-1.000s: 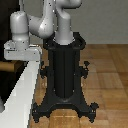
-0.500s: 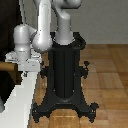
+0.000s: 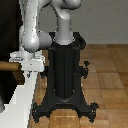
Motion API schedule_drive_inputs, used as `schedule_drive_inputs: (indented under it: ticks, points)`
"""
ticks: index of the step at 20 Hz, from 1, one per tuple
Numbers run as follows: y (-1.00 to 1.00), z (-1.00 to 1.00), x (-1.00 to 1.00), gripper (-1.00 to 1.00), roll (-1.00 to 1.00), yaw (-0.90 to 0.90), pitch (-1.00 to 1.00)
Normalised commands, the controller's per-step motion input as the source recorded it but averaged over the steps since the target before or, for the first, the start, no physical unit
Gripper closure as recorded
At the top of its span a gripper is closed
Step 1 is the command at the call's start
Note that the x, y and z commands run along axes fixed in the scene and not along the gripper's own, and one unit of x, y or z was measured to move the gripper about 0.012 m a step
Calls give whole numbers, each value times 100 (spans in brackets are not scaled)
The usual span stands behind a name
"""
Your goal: Open the door by pressing down and pulling on the handle.
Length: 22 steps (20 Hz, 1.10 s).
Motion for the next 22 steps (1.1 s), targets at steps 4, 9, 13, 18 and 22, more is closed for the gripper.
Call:
schedule_drive_inputs:
  ticks: [4,9,13,18,22]
  points:
    - [100,0,0,100,0,0,0]
    - [100,0,0,100,0,0,0]
    - [100,0,0,100,0,0,0]
    - [100,0,0,100,0,0,0]
    - [0,0,0,100,0,0,0]
